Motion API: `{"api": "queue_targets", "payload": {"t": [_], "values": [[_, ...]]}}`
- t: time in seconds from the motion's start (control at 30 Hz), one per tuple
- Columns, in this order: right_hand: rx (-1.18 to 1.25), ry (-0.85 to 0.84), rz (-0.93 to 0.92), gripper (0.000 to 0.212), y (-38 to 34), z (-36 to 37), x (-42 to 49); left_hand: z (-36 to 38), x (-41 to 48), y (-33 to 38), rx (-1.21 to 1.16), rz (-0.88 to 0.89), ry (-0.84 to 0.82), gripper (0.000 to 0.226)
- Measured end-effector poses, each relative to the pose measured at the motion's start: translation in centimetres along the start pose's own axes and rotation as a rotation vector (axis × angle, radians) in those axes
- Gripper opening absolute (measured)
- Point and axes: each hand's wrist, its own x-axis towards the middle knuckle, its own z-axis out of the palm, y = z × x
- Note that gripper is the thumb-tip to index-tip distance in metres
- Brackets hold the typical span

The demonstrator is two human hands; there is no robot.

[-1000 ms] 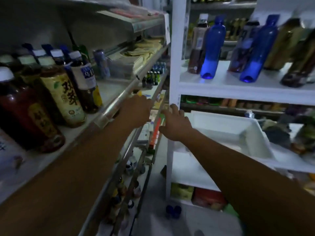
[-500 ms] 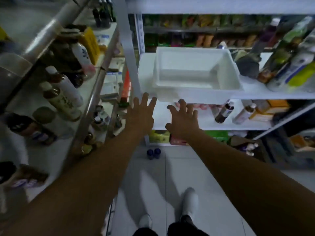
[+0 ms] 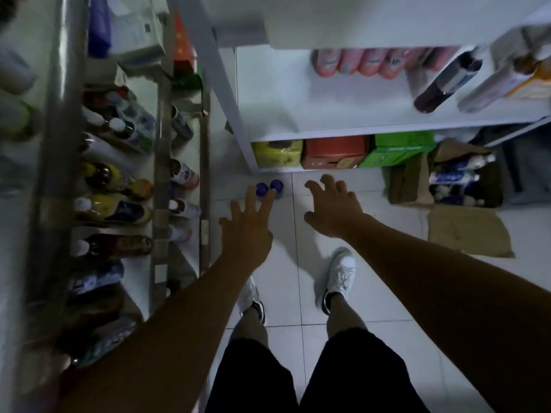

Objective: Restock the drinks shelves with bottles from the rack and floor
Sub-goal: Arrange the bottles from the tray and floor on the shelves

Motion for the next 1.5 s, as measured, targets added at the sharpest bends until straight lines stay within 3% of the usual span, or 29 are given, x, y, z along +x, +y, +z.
{"api": "queue_targets", "payload": {"t": [0.27, 0.5, 0.6, 0.83, 1.2, 1.33, 1.5], "values": [[-0.104, -0.126, -0.006, 0.077, -1.9, 9.5, 8.4, 12.9, 6.5, -5.8, -0.081, 0.023, 0.038, 0.082], [-0.029, -0.139, 0.046, 0.075, -1.1, 19.5, 17.4, 25.6, 12.2, -8.2, -0.281, -0.115, 0.041, 0.078], [-0.028, -0.099, 0.06, 0.069, 0.1, 23.6, 21.6, 30.9, 15.1, -8.4, -0.235, -0.053, 0.053, 0.08], [0.353, 0.021, 0.184, 0.07, 1.5, 32.9, 30.9, 40.8, 20.9, -8.2, -0.335, -0.063, 0.054, 0.087], [0.868, 0.18, 0.281, 0.079, 3.4, 41.0, 40.6, 48.1, 30.6, -9.2, -1.02, -0.312, 0.108, 0.084], [0.997, 0.287, 0.165, 0.088, 3.5, 41.5, 43.4, 48.1, 34.9, -10.1, -1.199, -0.305, 0.169, 0.089], [1.003, 0.209, 0.054, 0.065, 4.2, 41.0, 46.2, 47.3, 38.7, -9.9, -1.525, -0.315, 0.14, 0.084]]}}
